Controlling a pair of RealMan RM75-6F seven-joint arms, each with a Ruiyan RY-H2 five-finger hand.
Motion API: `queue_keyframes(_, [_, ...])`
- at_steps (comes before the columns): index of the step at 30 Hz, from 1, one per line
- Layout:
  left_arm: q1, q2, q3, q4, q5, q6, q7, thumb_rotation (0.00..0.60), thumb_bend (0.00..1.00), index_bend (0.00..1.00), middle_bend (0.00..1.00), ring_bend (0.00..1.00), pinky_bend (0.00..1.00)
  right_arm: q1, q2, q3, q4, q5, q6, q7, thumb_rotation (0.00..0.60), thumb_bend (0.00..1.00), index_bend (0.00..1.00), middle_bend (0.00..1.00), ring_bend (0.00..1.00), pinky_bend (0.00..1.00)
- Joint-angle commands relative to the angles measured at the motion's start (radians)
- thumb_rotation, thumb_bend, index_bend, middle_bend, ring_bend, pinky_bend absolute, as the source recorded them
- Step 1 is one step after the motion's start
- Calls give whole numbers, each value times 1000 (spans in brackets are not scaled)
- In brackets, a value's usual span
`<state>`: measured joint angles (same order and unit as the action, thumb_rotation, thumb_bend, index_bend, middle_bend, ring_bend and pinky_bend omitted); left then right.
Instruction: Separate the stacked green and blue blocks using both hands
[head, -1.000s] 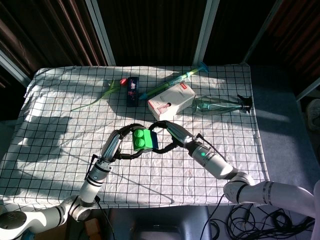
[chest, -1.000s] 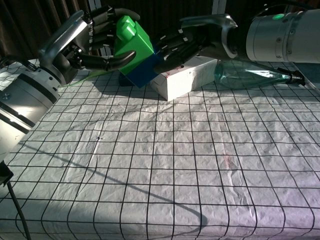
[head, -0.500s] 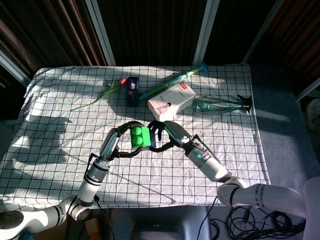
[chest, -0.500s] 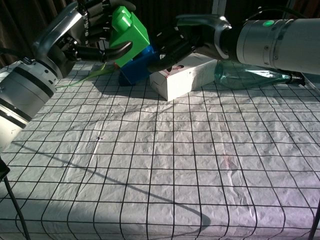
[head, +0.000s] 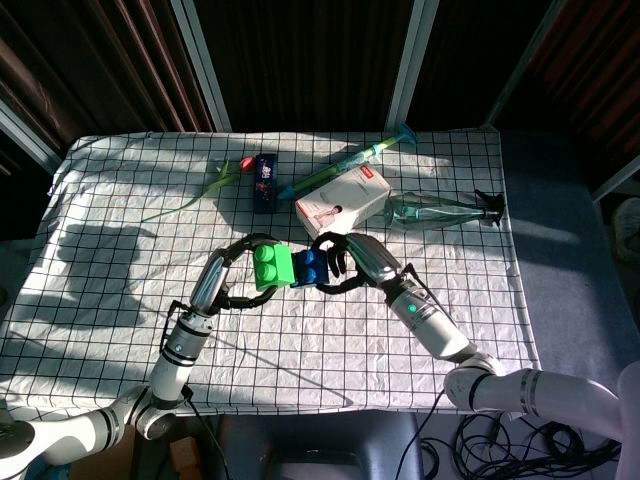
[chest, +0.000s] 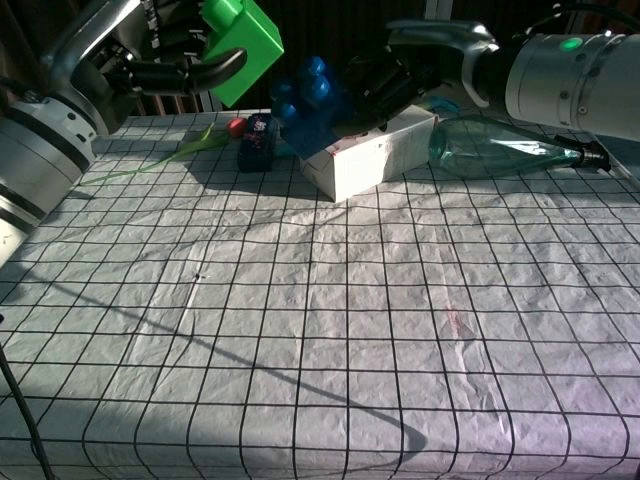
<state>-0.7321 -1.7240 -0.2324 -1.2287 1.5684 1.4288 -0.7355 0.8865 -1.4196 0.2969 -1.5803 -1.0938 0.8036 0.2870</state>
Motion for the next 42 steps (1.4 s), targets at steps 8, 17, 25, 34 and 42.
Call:
queue_keyframes(8, [75,98,52,78,20,47,22,600,515,560,663,623,667,-63,-2,-128,118,-11,25,-178,600,178,907,718,627,295])
queue_keyframes(17, [154,33,137,343,-61,-88,-148,600,487,529,640,594,637,-106,-50,-196,252,-12,41,-296,600,177,669,644,339,218])
queue_keyframes(25, [169,-42,195,491,-46,-179,-257,600,424,444,550,491,533,-107,-37,-202,282,-59,14,-310,600,177,553,540,234,134])
queue_keyframes(34, [170,-53,236,529,2,-182,-304,600,342,137,185,58,102,-96,39,-199,228,-60,-121,-230,600,177,23,93,0,0])
queue_keyframes(42, [186,33,271,461,46,-142,-221,600,289,0,0,0,0,-109,166,-168,113,-147,-201,-21,600,141,0,0,0,0])
